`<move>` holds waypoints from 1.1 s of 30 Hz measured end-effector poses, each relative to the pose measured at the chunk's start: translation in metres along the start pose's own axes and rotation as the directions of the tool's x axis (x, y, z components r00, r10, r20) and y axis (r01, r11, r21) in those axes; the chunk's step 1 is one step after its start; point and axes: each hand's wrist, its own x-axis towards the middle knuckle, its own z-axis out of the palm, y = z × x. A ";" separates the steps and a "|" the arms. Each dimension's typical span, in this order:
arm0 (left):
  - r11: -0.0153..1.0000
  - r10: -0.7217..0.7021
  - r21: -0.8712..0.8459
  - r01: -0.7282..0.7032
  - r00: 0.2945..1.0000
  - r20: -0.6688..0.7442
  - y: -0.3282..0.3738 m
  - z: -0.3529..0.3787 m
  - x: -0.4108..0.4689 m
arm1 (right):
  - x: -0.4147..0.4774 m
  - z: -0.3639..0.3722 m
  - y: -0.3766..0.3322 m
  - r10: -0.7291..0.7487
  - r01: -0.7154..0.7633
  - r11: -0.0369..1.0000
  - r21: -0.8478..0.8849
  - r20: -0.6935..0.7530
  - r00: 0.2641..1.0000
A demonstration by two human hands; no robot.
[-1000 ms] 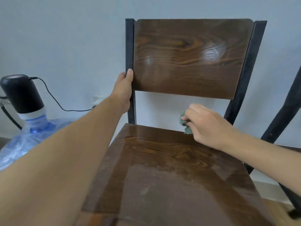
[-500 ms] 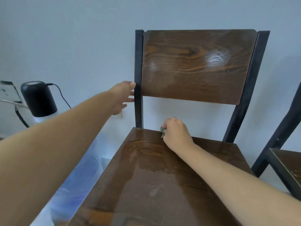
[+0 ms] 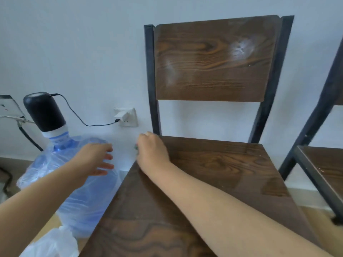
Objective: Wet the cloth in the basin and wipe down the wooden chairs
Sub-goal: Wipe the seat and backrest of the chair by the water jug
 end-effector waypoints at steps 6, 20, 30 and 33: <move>1.000 -0.008 0.015 0.008 1.000 0.001 -0.004 -0.010 -0.021 | -0.039 -0.042 -0.005 -0.190 0.162 0.969 0.188 0.146 0.971; 0.866 0.318 0.380 -0.324 0.945 0.082 0.002 0.052 -0.050 | -0.157 -0.192 0.159 0.392 -0.368 0.851 -0.374 -0.014 0.920; 0.833 0.403 0.376 -0.406 0.911 0.092 -0.002 0.033 -0.062 | -0.173 -0.113 0.045 0.260 -0.265 0.955 -0.131 -0.049 0.964; 0.855 0.381 0.350 -0.382 0.921 0.074 -0.002 0.018 -0.066 | -0.171 -0.089 0.005 0.275 -0.280 0.950 -0.134 -0.058 0.960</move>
